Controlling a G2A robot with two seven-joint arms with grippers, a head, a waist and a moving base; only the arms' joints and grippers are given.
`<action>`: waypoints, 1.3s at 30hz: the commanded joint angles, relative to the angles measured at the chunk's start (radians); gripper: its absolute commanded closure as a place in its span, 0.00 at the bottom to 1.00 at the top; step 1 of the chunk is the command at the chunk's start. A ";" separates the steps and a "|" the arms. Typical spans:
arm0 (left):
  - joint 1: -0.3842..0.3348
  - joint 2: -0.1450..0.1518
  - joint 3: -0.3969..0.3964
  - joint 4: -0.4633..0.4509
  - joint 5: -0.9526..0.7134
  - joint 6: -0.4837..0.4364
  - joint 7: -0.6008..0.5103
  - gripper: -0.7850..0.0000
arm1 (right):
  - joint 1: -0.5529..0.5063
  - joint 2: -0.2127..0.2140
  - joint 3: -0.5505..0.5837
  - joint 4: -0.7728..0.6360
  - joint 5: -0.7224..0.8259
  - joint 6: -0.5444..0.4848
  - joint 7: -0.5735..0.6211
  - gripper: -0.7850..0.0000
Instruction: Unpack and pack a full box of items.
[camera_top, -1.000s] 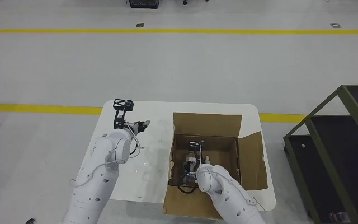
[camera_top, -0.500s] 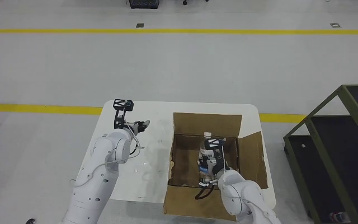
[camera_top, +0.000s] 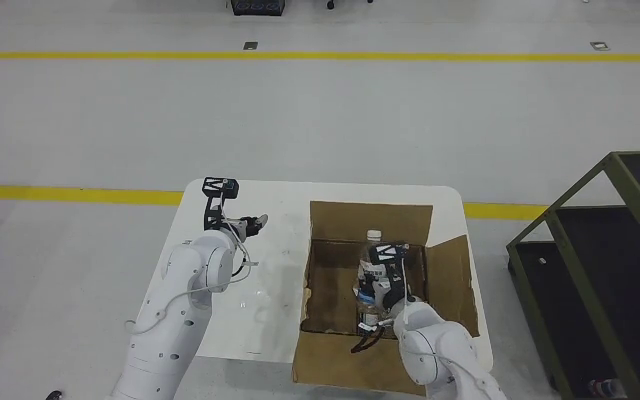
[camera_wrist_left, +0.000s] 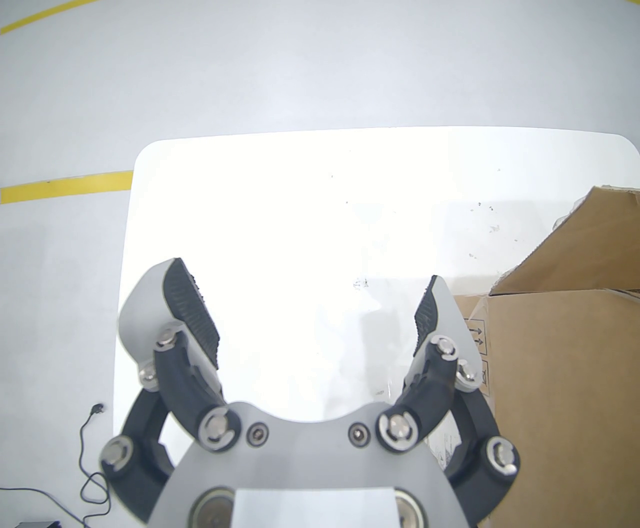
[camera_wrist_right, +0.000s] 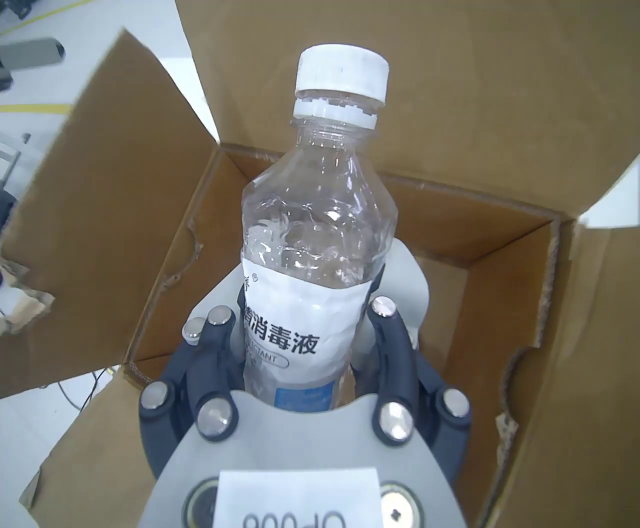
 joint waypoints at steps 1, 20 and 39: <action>0.000 0.000 0.000 0.000 0.000 0.000 0.000 0.00 | -0.013 0.004 0.056 -0.055 0.034 -0.001 0.009 1.00; 0.000 0.000 0.000 0.000 0.000 0.000 0.000 0.00 | -0.371 0.044 0.754 -0.356 0.207 -0.162 0.109 1.00; 0.000 0.000 0.000 0.000 0.000 0.000 0.000 0.00 | -0.471 0.041 0.611 0.024 0.126 -0.276 -0.014 1.00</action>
